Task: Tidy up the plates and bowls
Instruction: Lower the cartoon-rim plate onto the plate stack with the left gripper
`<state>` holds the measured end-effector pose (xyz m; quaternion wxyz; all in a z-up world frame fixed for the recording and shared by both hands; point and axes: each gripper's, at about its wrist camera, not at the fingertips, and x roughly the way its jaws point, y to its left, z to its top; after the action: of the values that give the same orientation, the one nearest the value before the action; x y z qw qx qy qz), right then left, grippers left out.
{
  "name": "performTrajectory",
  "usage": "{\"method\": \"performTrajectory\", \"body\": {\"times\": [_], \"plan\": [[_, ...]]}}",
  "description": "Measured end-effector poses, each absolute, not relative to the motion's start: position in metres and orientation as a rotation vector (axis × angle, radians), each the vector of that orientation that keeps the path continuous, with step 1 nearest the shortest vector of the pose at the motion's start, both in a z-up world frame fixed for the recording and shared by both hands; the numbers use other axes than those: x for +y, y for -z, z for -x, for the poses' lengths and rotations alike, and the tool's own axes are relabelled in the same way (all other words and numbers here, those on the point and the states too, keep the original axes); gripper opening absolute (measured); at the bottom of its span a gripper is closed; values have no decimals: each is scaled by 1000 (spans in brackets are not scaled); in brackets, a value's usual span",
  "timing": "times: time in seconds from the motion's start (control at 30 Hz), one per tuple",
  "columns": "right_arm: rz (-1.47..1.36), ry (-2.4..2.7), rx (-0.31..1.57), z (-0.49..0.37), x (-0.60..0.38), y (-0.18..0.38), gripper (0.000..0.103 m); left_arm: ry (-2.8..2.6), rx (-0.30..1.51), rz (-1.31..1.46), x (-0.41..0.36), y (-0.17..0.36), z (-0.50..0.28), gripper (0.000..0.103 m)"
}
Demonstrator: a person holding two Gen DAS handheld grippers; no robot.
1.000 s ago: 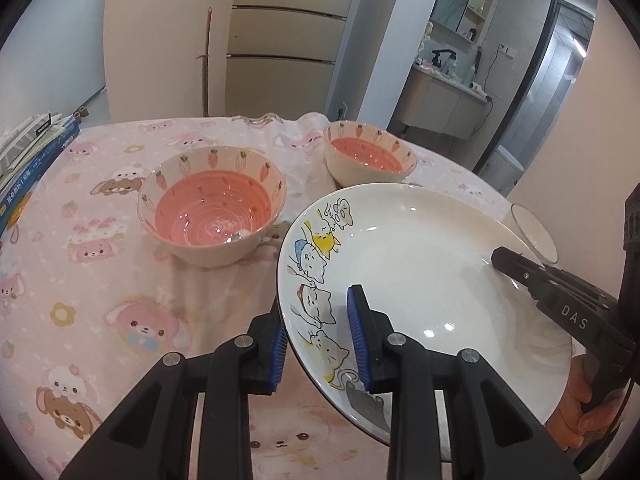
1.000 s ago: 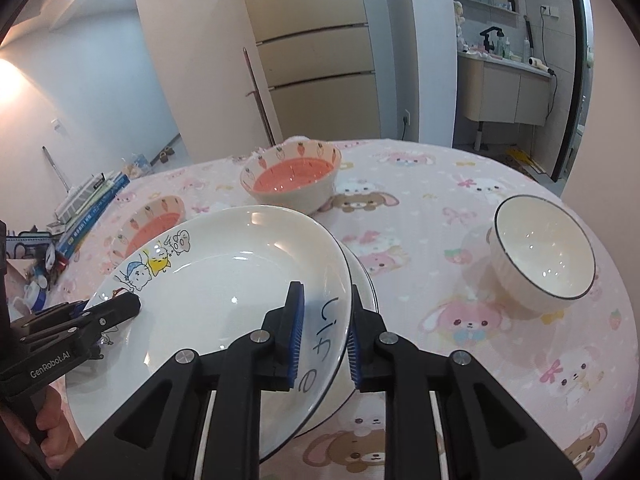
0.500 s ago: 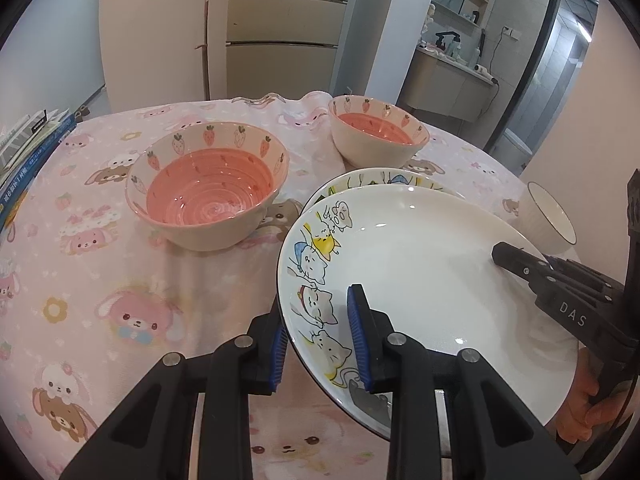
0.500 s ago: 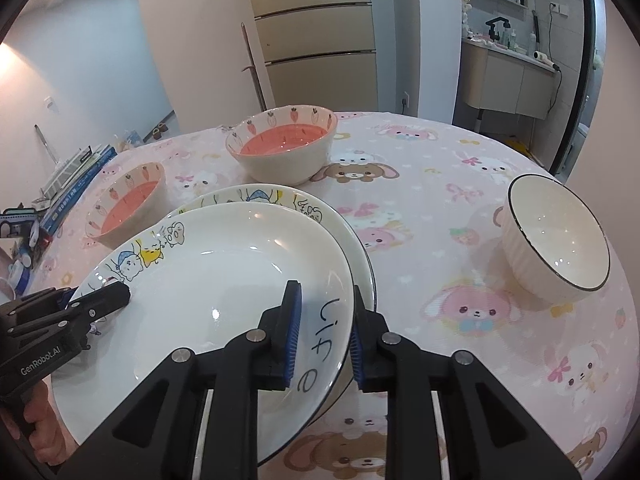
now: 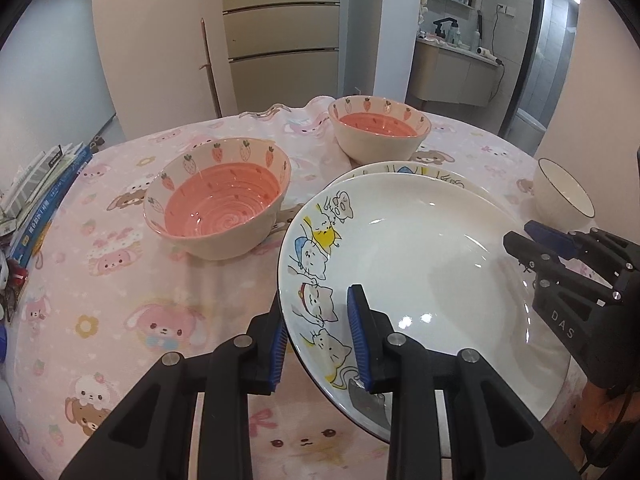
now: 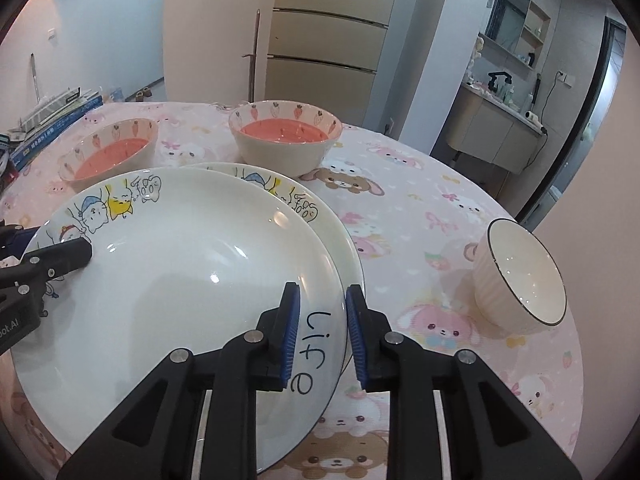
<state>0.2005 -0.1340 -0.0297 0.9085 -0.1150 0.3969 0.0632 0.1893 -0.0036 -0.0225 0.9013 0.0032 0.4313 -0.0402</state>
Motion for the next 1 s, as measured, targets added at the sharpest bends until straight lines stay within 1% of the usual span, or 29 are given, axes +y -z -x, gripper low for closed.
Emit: {"method": "performTrajectory", "body": {"times": [0.37,0.53,0.57,0.6,0.67,0.87,0.9,0.93,0.97,1.0], "plan": [[265,-118,806,-199,-133,28,22,72,874,52,1,28,-192,30],[239,-130,838,-203,-136,30,22,81,891,60,3,28,-194,32],[231,-134,840,-204,-137,31,22,83,896,64,3,27,-194,38],[222,-139,842,-204,-138,31,22,83,900,68,4,27,-194,55],[196,-150,849,-205,-141,30,22,91,897,90,6,26,-193,78],[105,-190,875,-209,-152,28,21,87,873,114,12,15,-188,78],[84,-198,880,-210,-154,28,21,80,875,115,14,14,-188,73],[63,-206,886,-211,-157,27,21,79,876,116,15,13,-188,63],[39,-215,892,-213,-160,27,21,78,886,116,16,12,-188,48],[11,-225,898,-214,-164,27,21,91,899,127,18,12,-189,40]]}}
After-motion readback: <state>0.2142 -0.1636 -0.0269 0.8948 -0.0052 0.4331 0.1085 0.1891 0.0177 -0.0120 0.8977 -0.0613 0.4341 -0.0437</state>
